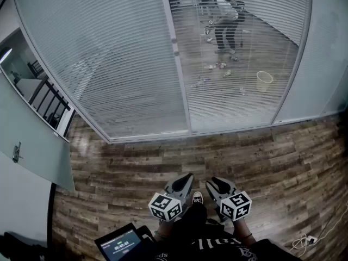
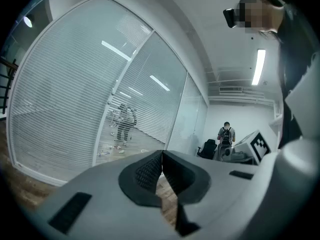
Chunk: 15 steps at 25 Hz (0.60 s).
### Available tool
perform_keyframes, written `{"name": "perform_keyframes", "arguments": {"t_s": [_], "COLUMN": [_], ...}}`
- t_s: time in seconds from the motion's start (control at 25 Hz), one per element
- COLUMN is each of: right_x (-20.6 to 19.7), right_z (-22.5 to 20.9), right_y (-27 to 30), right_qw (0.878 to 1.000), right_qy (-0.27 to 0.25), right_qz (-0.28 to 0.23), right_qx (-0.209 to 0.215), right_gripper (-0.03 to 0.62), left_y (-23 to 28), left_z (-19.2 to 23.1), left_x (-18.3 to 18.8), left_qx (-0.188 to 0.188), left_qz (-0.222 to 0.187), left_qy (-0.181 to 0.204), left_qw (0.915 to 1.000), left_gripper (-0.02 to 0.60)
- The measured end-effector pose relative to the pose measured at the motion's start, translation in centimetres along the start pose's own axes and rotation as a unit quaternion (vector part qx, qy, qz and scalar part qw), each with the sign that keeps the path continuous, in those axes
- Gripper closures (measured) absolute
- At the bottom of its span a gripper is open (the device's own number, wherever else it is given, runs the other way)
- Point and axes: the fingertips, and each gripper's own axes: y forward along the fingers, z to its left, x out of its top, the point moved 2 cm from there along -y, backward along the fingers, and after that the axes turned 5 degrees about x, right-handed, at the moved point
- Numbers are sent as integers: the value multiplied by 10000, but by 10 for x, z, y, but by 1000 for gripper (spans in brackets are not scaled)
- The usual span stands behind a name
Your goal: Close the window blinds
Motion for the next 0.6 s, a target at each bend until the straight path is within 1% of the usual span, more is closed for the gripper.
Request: {"name": "perform_keyframes", "arguments": {"t_s": [0.16, 0.4, 0.48, 0.6], "right_x": [37, 89, 103, 113], "right_z": [-37, -85, -102, -126], "right_y": [47, 117, 136, 153], "right_qw": [10000, 9999, 9999, 9999], "right_qy": [2, -92, -81, -25], "right_qz": [-80, -124, -138, -101], "right_qx": [-28, 53, -9, -114], "right_gripper": [461, 461, 461, 461], "left_y": [46, 109, 131, 160], "left_z": [43, 115, 134, 155], "left_x": [30, 74, 80, 81], "left_qx": [11, 162, 173, 182], "left_qz": [-26, -166, -155, -91], "left_qy": [115, 78, 45, -142], "left_qw": [9999, 9997, 9997, 9997], "left_gripper": [577, 577, 577, 577]}}
